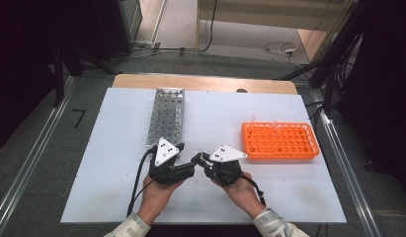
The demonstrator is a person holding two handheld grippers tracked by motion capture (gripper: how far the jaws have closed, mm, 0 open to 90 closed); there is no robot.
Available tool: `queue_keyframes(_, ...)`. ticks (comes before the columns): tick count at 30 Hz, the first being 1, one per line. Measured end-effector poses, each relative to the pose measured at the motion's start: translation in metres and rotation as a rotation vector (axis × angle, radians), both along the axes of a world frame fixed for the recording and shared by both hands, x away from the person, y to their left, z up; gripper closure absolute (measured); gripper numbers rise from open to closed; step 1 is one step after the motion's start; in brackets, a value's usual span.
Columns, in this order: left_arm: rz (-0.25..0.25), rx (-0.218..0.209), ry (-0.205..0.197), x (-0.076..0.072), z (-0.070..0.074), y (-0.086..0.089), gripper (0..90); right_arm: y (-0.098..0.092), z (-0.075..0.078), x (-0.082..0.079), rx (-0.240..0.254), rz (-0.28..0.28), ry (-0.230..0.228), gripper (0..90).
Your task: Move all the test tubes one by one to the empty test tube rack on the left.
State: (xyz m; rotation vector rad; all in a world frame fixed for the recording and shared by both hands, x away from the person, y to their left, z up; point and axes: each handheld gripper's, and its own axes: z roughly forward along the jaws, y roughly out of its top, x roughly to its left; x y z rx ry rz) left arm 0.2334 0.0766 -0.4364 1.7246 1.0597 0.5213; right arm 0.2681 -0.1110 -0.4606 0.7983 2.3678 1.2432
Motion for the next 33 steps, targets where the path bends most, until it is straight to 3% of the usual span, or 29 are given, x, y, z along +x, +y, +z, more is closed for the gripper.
queue_keyframes(13,-0.040,0.015,-0.005,0.0002,-0.0025,-0.0066,59.8,0.0049,0.0040,-0.0043,0.036,0.033,0.029,73.6)
queue_keyframes(33,-0.049,0.040,-0.009,0.0005,-0.0042,-0.0092,74.5,0.0059,0.0033,-0.0051,0.038,0.044,0.049,73.6)
